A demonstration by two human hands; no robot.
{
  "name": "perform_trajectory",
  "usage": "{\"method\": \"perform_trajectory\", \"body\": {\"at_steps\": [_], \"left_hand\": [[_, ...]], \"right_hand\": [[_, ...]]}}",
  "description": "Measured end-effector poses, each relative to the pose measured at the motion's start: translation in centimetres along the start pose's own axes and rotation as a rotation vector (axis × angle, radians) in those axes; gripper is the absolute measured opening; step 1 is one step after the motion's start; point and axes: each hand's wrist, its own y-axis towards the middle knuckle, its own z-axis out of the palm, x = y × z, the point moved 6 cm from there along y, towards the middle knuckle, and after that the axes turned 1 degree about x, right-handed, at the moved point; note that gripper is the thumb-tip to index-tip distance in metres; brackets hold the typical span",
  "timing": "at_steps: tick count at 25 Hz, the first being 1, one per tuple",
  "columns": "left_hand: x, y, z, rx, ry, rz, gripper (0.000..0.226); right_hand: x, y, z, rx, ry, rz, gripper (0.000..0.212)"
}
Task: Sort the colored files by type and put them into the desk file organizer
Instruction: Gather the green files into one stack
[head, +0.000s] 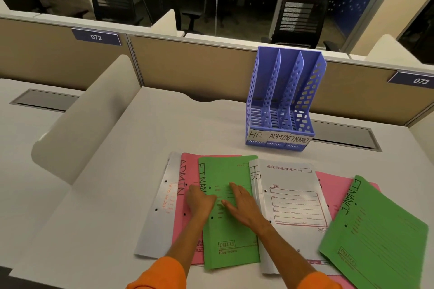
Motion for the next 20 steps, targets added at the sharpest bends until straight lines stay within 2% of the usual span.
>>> {"method": "perform_trajectory", "body": {"at_steps": [4,10,14,17,20], "left_hand": [[-1.0,-0.7,0.2,0.103,-0.020,0.040,0.027],[-1.9,-1.6,-0.1,0.183,-0.070,0.090,0.032],[-3.7,-1.9,-2.2,0.142,-0.122,0.108,0.038],[-6.3,-2.9,-4.7,0.079,-0.156,0.167,0.032],[-8.8,-4.2,-8.0,0.011,-0.151,0.243,0.042]], "right_hand": [[-0.1,0.0,-0.3,0.003,0.088,0.007,0.071],[-0.6,-0.3,-1.5,-0.088,0.154,0.032,0.064],[-1.0,-0.2,-2.2,-0.141,0.199,0.046,0.065],[-1.2,-0.2,-2.9,-0.184,0.263,0.056,0.065],[-1.1,-0.2,-3.6,-0.207,0.396,0.081,0.065]]}}
